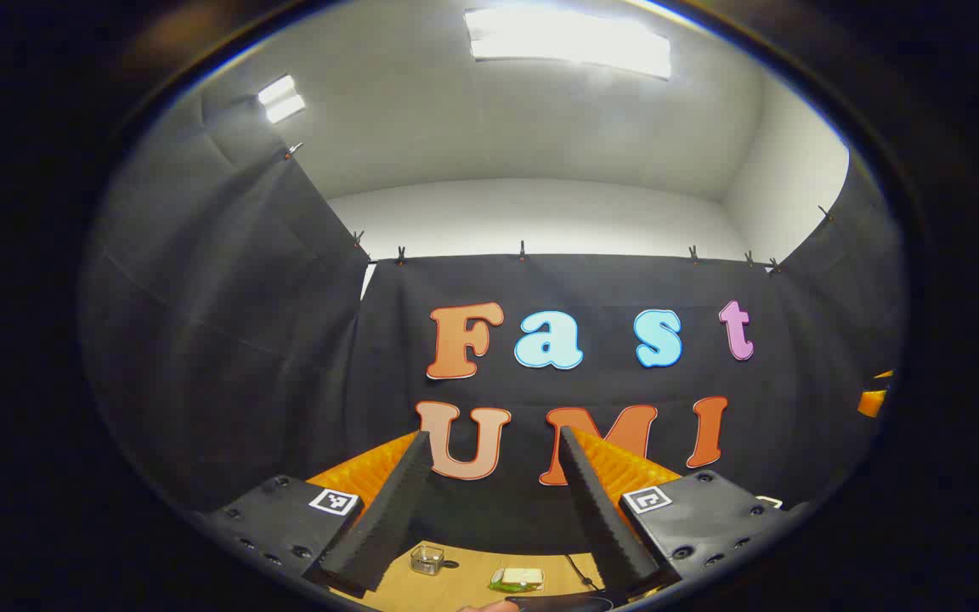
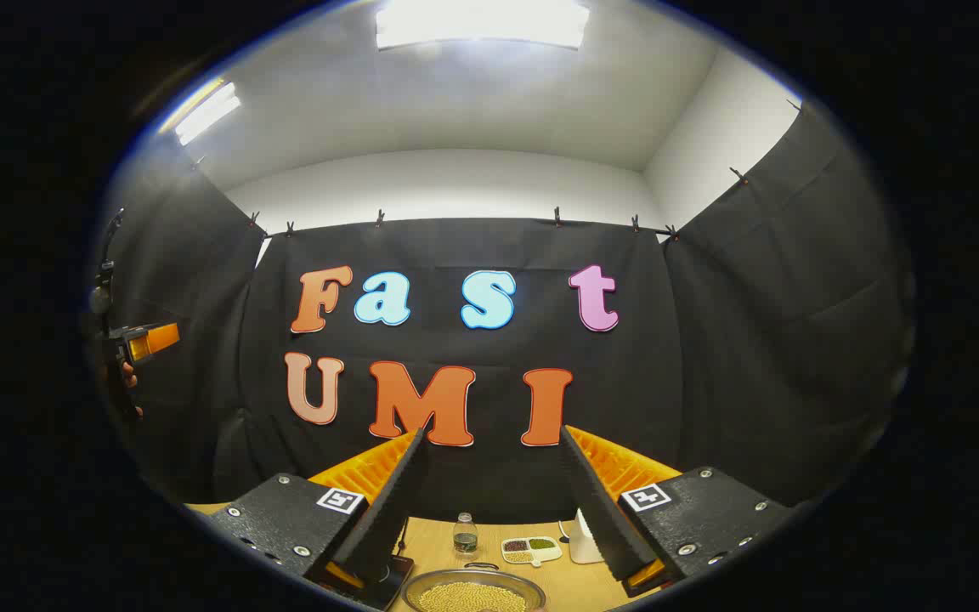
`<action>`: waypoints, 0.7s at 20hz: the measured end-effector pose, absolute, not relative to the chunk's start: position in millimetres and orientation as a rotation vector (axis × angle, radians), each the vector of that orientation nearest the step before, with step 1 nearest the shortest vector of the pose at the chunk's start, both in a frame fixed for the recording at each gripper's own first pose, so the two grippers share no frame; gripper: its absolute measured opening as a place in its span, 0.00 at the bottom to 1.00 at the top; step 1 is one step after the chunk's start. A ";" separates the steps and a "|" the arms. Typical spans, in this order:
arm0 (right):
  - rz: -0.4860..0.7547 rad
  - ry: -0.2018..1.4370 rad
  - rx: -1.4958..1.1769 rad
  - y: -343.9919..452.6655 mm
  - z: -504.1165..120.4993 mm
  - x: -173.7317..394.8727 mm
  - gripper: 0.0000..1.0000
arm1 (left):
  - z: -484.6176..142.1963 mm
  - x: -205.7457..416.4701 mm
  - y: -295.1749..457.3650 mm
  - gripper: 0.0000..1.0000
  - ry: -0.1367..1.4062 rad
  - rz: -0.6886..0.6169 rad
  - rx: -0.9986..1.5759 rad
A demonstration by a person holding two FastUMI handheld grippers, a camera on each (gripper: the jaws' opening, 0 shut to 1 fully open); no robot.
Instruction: First push the handle of the pot to place it horizontally, then grasp the pot with both hands and set it on the induction cooktop.
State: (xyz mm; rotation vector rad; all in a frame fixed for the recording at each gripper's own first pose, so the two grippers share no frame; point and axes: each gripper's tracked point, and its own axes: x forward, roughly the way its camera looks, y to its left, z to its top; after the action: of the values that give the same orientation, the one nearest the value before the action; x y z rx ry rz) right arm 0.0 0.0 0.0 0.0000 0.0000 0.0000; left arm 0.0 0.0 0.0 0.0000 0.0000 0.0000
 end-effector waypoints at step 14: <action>0.011 -0.006 -0.014 2.2 6.2 -7.3 0.95 | 1.4 -3.8 7.0 0.98 0.007 0.055 0.048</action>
State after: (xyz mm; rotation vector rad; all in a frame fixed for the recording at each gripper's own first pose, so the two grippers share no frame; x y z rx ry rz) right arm -7.3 2.2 6.2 -0.0143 -0.0062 0.0110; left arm -3.8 7.0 1.4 0.0485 0.0066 0.0554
